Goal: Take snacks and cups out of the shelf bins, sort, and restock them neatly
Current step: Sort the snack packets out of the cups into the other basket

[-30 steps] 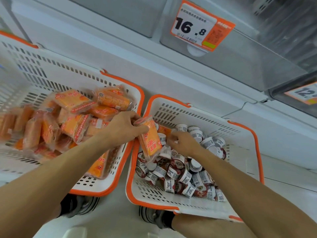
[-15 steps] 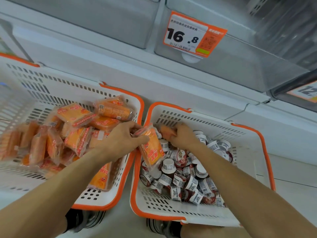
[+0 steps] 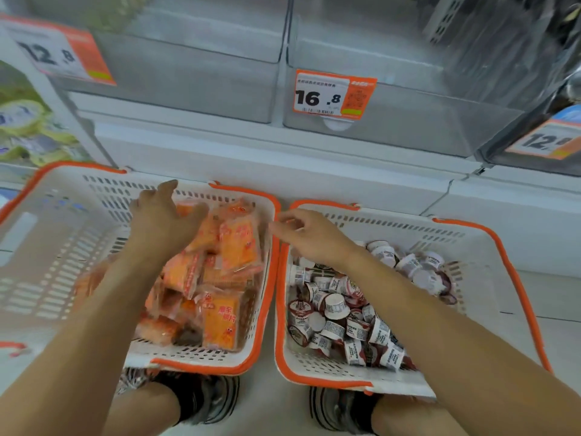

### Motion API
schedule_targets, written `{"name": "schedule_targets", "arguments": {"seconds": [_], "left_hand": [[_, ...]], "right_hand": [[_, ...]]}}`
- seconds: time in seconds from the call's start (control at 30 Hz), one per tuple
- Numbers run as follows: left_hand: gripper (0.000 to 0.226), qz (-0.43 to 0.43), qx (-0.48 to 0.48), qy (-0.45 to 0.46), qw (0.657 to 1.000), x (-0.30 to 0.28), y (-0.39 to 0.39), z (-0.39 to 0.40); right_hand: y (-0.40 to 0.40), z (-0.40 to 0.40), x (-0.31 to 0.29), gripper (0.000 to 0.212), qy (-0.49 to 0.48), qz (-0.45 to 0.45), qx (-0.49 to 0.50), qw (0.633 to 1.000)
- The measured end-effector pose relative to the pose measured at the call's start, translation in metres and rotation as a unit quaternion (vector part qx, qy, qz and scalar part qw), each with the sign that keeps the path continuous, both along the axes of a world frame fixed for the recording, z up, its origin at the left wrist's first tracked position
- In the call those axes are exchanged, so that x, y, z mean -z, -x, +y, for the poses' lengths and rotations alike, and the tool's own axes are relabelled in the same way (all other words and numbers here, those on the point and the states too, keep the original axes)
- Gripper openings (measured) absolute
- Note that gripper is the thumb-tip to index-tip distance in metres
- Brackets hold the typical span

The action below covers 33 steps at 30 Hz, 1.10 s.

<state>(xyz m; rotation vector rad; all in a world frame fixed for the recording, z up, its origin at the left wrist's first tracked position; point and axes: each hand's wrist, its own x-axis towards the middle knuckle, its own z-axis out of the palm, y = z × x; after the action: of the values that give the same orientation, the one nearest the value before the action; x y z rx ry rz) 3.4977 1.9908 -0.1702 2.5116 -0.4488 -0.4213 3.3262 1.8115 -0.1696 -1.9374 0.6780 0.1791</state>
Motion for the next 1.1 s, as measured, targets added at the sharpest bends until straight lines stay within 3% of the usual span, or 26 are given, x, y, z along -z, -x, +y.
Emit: {"name": "schedule_targets", "arguments": {"seconds": [0.1,0.2,0.23,0.33,0.43,0.5,0.63,0.73,0.87,0.93,1.0,1.03,1.1], "left_hand": [[0.051,-0.064,0.018,0.075,0.995,-0.003,0.023,-0.005],[0.021,-0.059,0.135,0.131,0.980,-0.002,0.065,-0.025],[0.014,-0.042,0.189,0.133,0.972,0.001,0.080,-0.034],[0.010,0.020,0.333,0.088,0.939,0.021,0.119,-0.061],[0.020,0.078,0.422,0.009,0.903,0.042,0.143,-0.087],[0.028,0.095,0.430,-0.032,0.897,0.062,0.150,-0.105],[0.044,0.121,0.421,-0.094,0.894,0.101,0.161,-0.142],[0.057,0.149,0.409,-0.126,0.891,0.131,0.164,-0.165],[0.070,0.162,0.394,-0.123,0.896,0.168,0.165,-0.183],[0.075,0.169,0.377,-0.078,0.907,0.178,0.168,-0.192],[0.085,0.179,0.375,-0.046,0.908,0.188,0.172,-0.202],[0.091,0.191,0.375,-0.040,0.906,0.192,0.175,-0.206],[0.101,0.209,0.358,-0.036,0.909,0.201,0.183,-0.214]], "right_hand": [[0.025,-0.025,0.020,0.034,0.144,0.006,0.003,0.990],[0.076,-0.071,0.053,0.025,0.219,0.107,0.005,0.970],[0.095,-0.084,0.065,0.031,0.248,0.141,-0.007,0.958],[0.140,-0.102,0.106,0.077,0.273,0.248,-0.104,0.924],[0.153,-0.095,0.140,0.100,0.324,0.296,-0.187,0.879],[0.150,-0.087,0.149,0.094,0.340,0.281,-0.228,0.868],[0.157,-0.083,0.148,0.068,0.303,0.225,-0.273,0.885],[0.166,-0.095,0.132,0.066,0.198,0.222,-0.260,0.919],[0.164,-0.132,0.088,0.071,0.063,0.273,-0.275,0.920],[0.161,-0.158,0.079,0.067,0.105,0.256,-0.226,0.934],[0.159,-0.178,0.087,0.063,0.244,0.199,-0.144,0.938],[0.160,-0.184,0.095,0.069,0.301,0.192,-0.114,0.927],[0.162,-0.190,0.118,0.095,0.312,0.242,-0.092,0.914]]}}
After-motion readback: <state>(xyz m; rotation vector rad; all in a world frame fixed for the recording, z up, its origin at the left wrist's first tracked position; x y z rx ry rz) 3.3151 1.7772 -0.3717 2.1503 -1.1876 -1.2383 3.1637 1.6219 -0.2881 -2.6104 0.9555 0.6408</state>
